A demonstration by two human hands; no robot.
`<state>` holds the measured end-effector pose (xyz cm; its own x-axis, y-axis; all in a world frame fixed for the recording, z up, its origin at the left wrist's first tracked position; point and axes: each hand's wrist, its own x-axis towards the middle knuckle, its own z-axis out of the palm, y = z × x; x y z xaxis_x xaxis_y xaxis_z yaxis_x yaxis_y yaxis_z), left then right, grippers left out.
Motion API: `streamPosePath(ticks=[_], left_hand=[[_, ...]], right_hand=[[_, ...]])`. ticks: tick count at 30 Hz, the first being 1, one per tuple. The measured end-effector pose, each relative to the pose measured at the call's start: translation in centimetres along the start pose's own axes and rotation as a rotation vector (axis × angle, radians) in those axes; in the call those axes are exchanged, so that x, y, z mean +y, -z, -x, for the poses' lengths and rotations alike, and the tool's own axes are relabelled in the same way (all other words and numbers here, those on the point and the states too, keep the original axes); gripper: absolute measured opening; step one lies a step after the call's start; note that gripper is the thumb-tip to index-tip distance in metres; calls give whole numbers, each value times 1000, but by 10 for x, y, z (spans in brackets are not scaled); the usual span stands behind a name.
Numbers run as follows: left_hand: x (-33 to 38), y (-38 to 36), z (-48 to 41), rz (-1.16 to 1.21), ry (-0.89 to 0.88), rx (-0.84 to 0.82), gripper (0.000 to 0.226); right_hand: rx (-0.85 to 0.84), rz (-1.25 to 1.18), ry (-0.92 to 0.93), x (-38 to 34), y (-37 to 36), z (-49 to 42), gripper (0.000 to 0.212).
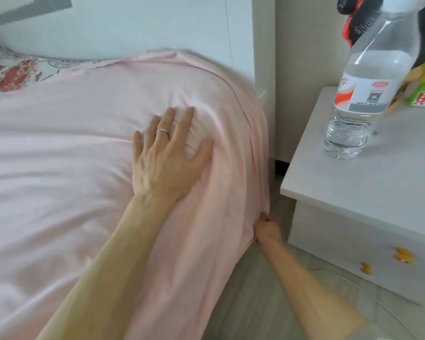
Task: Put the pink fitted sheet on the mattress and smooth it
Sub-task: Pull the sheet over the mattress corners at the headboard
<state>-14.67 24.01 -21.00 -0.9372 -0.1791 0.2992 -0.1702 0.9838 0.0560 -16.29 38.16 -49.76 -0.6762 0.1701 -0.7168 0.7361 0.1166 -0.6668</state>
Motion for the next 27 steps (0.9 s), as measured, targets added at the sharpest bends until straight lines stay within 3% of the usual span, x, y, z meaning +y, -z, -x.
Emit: streamPosePath(ticks=[3, 6, 9, 14, 18, 22, 27], left_hand=[[13, -8, 19, -44, 30, 66, 70], [42, -24, 72, -201, -146, 67, 78], [41, -44, 116, -387, -357, -94, 67], [17, -63, 148, -573, -365, -206, 68], [1, -82, 187, -763, -452, -255, 74], [-12, -90, 192, -822, -486, -203, 76], [-8, -89, 193, -646, -517, -242, 63]], right_hand=[[79, 122, 26, 16, 24, -27, 59], [-12, 15, 21, 28, 27, -26, 59], [-233, -271, -79, 24, 35, 9, 54], [-692, -252, -137, 36, 24, 67, 63], [-803, -408, -256, 51, 4, 92, 39], [-744, -534, -213, 57, 3, 87, 29], [-263, -410, -156, 105, 31, 59, 57]])
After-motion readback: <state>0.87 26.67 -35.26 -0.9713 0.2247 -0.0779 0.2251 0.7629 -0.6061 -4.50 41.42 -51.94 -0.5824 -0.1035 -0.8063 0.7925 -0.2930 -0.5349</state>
